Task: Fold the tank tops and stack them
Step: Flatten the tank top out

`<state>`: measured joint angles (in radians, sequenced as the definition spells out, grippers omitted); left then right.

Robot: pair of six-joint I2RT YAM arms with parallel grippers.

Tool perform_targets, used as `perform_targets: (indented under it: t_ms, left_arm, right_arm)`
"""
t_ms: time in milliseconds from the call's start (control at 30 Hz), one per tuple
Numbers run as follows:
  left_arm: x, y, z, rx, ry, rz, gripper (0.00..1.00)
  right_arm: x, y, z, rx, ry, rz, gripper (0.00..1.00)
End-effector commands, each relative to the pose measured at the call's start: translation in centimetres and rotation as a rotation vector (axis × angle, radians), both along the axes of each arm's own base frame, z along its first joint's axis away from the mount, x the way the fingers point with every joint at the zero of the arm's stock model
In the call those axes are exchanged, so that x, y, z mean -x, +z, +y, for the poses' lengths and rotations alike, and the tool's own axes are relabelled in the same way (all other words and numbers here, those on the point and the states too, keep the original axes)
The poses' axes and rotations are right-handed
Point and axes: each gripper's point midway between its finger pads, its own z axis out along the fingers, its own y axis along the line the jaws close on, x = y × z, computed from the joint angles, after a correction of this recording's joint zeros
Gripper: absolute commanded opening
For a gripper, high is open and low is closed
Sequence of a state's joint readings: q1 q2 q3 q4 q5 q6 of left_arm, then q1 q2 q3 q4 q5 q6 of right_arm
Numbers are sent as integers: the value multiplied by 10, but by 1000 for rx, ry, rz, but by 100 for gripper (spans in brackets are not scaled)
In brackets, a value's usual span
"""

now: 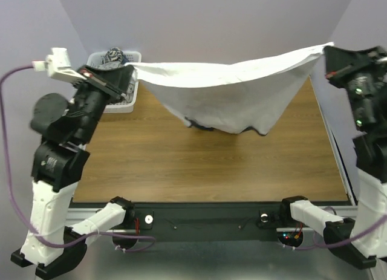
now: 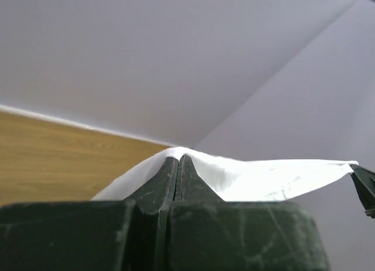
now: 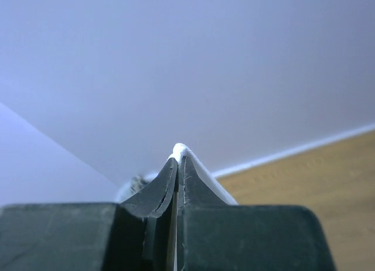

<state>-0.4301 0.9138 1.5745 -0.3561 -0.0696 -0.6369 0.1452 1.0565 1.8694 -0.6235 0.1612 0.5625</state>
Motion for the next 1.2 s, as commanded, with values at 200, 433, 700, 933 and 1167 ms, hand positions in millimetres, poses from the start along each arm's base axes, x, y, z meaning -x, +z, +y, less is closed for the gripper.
perform_targets:
  t_ms: [200,433,700,933,1167]
  left_arm:
    - [88,152,33,101,-21,-409,0]
    - [44,144,14,104,-19,-374,0]
    - [-72,104,-26,34,17,-269,0]
    - [-188,102,-34,-23,-21,-286,0]
    - [-206,163,-12,39,-140,-591,0]
  right_arm:
    - [101,125,-28,-63,-72,-374,0]
    - [53,107,-16,-39,-48,-297,0]
    - [-90,31,21,59,44,-64,0]
    - [-216,2,47,115,87,-17,0]
    - [-227,83,33,85,6,-339,1]
